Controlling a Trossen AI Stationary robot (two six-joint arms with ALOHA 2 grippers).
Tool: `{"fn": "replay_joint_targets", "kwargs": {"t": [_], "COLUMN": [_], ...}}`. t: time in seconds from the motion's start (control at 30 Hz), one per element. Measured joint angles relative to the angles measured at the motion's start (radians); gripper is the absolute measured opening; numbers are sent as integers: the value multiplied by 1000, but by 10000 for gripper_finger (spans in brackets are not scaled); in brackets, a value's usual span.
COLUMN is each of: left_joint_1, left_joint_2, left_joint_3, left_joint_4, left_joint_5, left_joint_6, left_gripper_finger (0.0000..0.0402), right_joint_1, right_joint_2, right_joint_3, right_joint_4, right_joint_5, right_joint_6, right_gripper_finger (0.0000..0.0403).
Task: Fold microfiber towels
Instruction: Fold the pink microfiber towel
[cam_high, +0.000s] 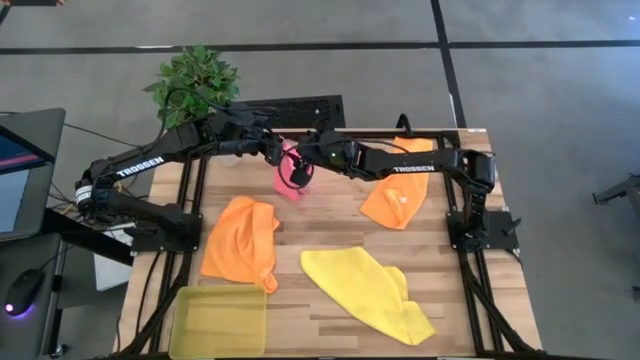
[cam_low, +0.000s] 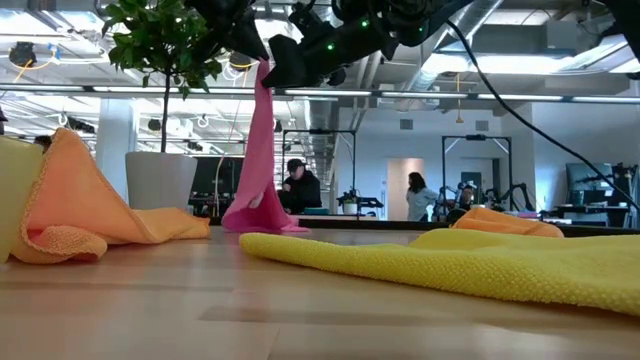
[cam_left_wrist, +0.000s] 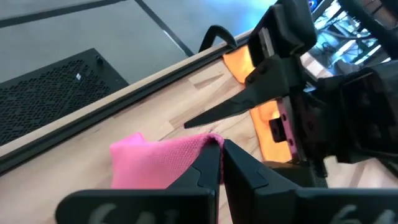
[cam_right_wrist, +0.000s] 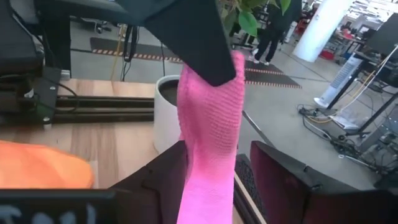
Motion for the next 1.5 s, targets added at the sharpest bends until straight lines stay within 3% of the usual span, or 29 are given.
{"fn": "replay_joint_targets", "kwargs": {"t": [0.63,1.0,1.17,1.5], "left_joint_1": [0,0,0,0], "left_joint_2": [0,0,0,0], "left_joint_3": [0,0,0,0], "left_joint_4": [-44,-43,-32,-32], "left_joint_5": [-13,-25,-23,-26], "left_joint_6": [-3,-12,-12,-13], "left_gripper_finger": [0,0,0,0], "right_joint_1": [21,12,-3,19], "right_joint_2": [0,0,0,0], "right_joint_3": [0,0,0,0], "right_joint_4": [45,49,46,51], "right_joint_5": [-56,-14,-74,-77], "right_joint_6": [1,58,62,53], "right_gripper_finger": [182,179,179,179]}}
